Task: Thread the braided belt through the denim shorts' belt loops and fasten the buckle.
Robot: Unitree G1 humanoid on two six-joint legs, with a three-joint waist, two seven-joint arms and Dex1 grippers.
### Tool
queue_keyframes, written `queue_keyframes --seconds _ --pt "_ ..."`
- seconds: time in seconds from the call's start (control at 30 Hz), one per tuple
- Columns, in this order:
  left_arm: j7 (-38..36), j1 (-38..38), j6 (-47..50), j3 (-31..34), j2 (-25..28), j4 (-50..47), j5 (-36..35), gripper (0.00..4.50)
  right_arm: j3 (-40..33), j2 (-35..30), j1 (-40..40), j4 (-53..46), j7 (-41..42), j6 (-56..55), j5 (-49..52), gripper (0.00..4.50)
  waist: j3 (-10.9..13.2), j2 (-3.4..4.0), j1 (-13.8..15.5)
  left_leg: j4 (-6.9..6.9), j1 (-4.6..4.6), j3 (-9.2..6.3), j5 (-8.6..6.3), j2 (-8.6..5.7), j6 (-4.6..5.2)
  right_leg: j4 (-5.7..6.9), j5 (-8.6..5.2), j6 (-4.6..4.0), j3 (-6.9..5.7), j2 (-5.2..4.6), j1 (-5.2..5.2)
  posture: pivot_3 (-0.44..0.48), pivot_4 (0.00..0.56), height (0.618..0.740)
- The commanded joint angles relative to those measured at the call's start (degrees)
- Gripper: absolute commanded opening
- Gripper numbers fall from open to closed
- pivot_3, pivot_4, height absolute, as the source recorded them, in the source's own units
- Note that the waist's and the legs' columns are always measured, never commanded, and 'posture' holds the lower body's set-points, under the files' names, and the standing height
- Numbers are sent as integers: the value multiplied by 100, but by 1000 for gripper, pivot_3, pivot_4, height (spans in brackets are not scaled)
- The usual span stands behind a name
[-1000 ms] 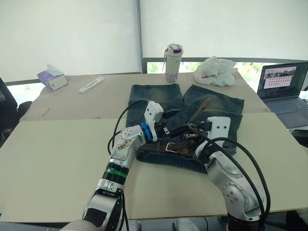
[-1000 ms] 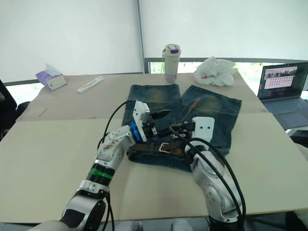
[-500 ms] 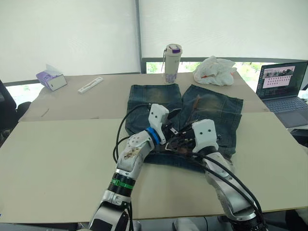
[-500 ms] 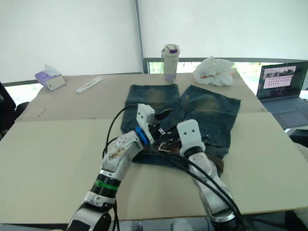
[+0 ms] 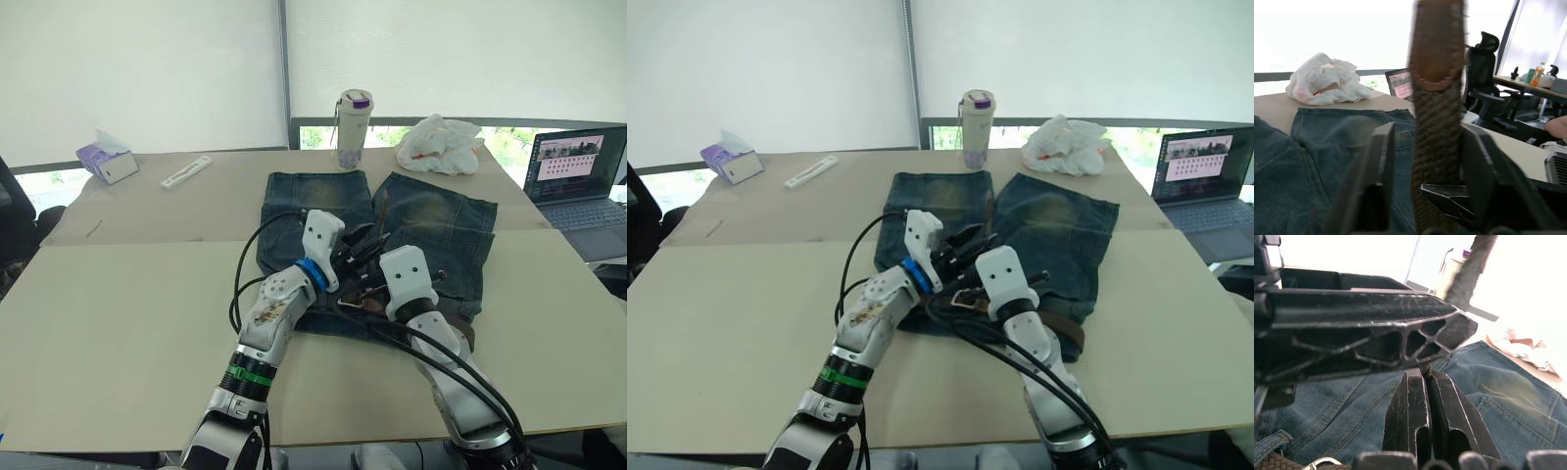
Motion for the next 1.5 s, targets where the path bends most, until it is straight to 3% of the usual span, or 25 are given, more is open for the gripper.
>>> queue_keyframes --seconds 0.03,0.07,0.3,0.33,0.57,0.7,0.8,0.97,1.17,1.37,1.5 --pt "-35 -128 -211 -34 -4 -49 49 244 -65 71 1 -162 90 -223 -98 0 0 0 4 0 0 0 0 0 0 0 0 0 0 0 0 0 150 740" --pt "-48 -134 -246 -54 0 -15 67 39 -75 85 8 -165 117 -237 -116 0 0 0 4 0 1 0 0 0 0 0 0 0 0 0 0 0 150 740" --pt "-79 -64 -698 -297 148 83 427 39 -218 101 181 -373 473 -142 31 0 0 0 28 0 0 2 0 -1 0 -1 0 0 0 -1 1 0 150 740" --pt "-67 -35 -808 -348 210 85 538 0 -264 73 255 -473 625 -87 152 732 0 0 33 0 1 2 0 -1 0 0 0 0 1 0 1 0 150 740" --pt "156 168 -1230 -342 714 148 1119 0 -1138 -454 766 -1286 1841 167 1304 3059 1 -1 80 1 1 -2 0 0 0 -2 0 0 0 -1 3 0 150 740" --pt "101 246 -1187 -289 977 42 1158 0 -1374 -1117 980 -1405 2432 153 1535 3059 2 -4 92 1 1 1 0 0 0 -4 0 0 -2 -1 4 0 150 740" --pt "-2 314 -1062 -323 1213 -73 1185 0 -1053 -1738 1065 -1257 2690 3 1147 3059 3 -5 87 1 2 7 0 -1 0 -5 0 0 -1 -1 5 0 150 740" --pt "-167 359 -1146 -524 1687 -293 1552 0 -483 -2026 1061 -842 2571 -156 497 3059 6 -10 83 -1 6 15 0 3 0 -1 0 0 -3 4 4 0 150 740" --pt "-189 304 -1093 -433 2530 -487 2119 0 -293 -2108 1165 -654 2574 -223 155 3059 7 -12 92 -1 4 13 0 2 0 -3 0 0 -2 0 3 0 150 740" --pt "-753 312 -1802 -814 3487 -498 2744 0 -176 -2114 1122 -482 2655 -314 -52 3059 8 -12 100 -1 5 12 0 2 0 -2 0 0 -2 -1 3 0 150 740" --pt "-784 319 -1856 -756 3504 -337 2666 0 -163 -1790 952 -410 2610 -388 33 3059 9 -13 102 -1 4 11 0 3 0 -2 0 -1 -3 -2 2 0 150 740"
